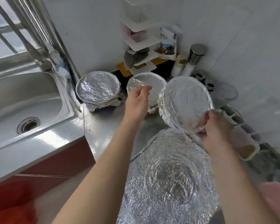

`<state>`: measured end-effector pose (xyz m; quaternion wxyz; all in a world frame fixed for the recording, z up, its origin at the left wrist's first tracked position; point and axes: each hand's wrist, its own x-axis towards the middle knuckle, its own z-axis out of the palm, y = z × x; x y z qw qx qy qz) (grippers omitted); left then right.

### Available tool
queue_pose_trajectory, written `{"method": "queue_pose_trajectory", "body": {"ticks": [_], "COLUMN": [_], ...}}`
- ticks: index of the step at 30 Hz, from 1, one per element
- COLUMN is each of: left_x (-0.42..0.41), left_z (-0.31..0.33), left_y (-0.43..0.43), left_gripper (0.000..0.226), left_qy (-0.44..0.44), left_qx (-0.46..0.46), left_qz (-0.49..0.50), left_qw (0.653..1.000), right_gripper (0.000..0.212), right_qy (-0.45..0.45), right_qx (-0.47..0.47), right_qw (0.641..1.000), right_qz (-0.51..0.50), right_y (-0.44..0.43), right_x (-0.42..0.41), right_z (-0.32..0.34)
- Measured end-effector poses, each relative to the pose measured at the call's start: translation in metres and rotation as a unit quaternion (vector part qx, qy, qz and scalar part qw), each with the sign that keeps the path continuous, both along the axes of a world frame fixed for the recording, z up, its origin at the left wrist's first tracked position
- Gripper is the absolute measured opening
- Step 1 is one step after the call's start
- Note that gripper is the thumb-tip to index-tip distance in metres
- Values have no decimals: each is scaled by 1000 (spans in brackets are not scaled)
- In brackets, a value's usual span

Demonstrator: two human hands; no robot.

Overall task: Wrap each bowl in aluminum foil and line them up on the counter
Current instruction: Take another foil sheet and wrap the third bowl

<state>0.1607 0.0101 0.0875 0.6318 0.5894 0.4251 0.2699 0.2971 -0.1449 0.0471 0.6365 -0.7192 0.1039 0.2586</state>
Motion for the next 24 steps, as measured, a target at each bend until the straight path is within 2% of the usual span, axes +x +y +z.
{"method": "queue_pose_trajectory", "body": {"ticks": [3, 5, 7, 9, 12, 16, 18, 24], "left_x": [21, 35, 47, 60, 84, 90, 83, 67], "left_z": [-9, -10, -15, -29, -86, -95, -75, -80], "left_y": [-15, -26, -32, -34, -27, -25, -30, -20], "left_gripper": [29, 29, 41, 62, 81, 75, 61, 40], "left_qy": [3, -10, -6, -5, 8, 18, 16, 35], "left_qx": [3, -26, -77, -119, -156, -196, -203, -170], "left_qz": [-89, -121, -130, -130, -123, -116, -115, -65], "left_qw": [996, 992, 988, 984, 980, 974, 972, 983], "right_gripper": [30, 29, 27, 20, 16, 12, 13, 29], "right_qy": [22, 43, 56, 60, 64, 86, 92, 134], "right_qx": [14, 18, 16, 20, 29, 33, 42, 57], "right_qw": [998, 996, 995, 991, 984, 982, 983, 982], "right_qz": [-51, -74, -86, -120, -161, -166, -155, -120], "right_y": [-5, -5, -1, 5, 8, 12, 13, 9], "right_x": [21, 31, 34, 34, 34, 30, 29, 28], "right_z": [-8, -16, -23, -30, -43, -51, -51, -55]}}
